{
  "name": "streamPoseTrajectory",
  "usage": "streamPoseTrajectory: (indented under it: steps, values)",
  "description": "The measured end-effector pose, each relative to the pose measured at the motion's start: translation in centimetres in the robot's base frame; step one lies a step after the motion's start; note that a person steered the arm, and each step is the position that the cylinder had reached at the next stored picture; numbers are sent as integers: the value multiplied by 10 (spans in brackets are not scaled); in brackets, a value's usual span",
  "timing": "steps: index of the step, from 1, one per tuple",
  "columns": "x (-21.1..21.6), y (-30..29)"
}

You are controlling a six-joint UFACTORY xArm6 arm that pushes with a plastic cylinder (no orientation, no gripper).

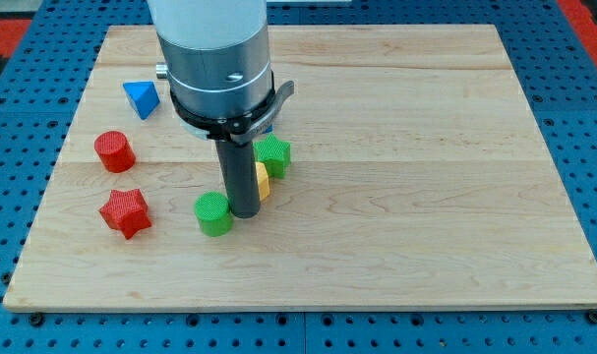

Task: Move the yellow hexagon to the bottom side of the green star

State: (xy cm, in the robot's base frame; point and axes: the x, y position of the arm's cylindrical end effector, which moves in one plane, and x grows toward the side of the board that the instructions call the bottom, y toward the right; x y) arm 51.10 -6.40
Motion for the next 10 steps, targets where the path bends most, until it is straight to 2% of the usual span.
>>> streamPoseTrajectory:
  steps: [1,4,5,6,7,8,10]
  values:
    - [-1,20]
    - [-45,57]
    - [-60,104]
    - [-68,56]
    - [-78,33]
    - [-80,35]
    - [-97,105]
